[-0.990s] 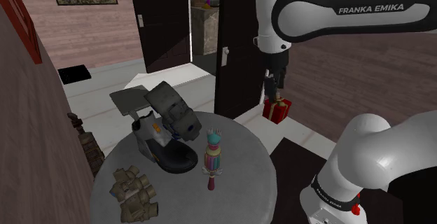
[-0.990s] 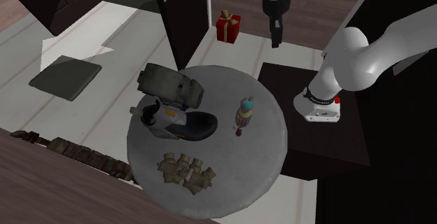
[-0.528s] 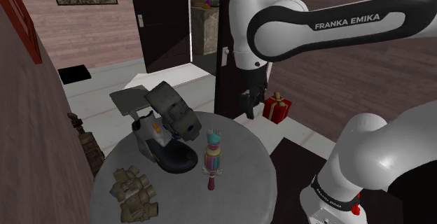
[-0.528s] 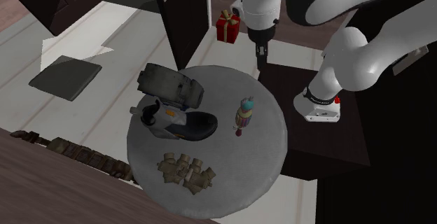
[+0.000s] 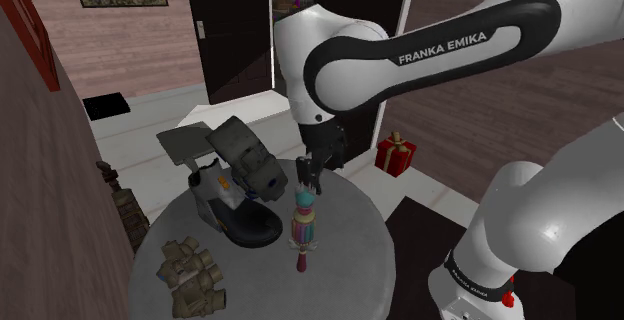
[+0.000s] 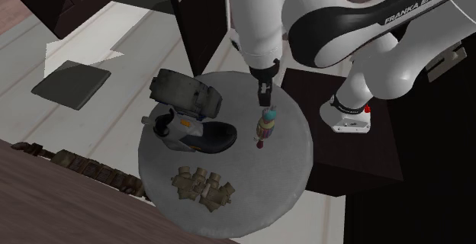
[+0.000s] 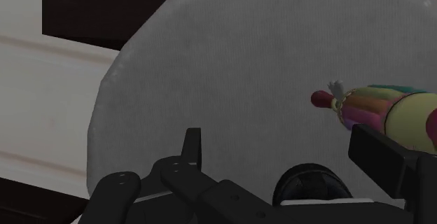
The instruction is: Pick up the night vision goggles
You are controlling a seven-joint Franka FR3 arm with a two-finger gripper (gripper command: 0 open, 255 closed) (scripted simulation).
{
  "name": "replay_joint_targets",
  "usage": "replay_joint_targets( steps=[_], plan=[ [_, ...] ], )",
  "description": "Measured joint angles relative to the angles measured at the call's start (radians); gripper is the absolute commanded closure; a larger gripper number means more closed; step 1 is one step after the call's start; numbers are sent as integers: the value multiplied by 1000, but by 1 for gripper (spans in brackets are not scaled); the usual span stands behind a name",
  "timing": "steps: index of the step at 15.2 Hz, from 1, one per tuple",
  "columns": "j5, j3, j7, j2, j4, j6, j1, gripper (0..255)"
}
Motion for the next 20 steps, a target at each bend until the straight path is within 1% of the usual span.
replay_joint_targets(
  steps=[5,10,13,16,20],
  plan=[
    [-10,79,136,161,88,76,12,0],
    [-68,139,280,355,223,127,31,0],
    [-115,165,376,474,319,141,62,0],
    [-170,171,453,592,409,157,96,0],
    [-247,161,549,769,595,135,167,0]
  ],
)
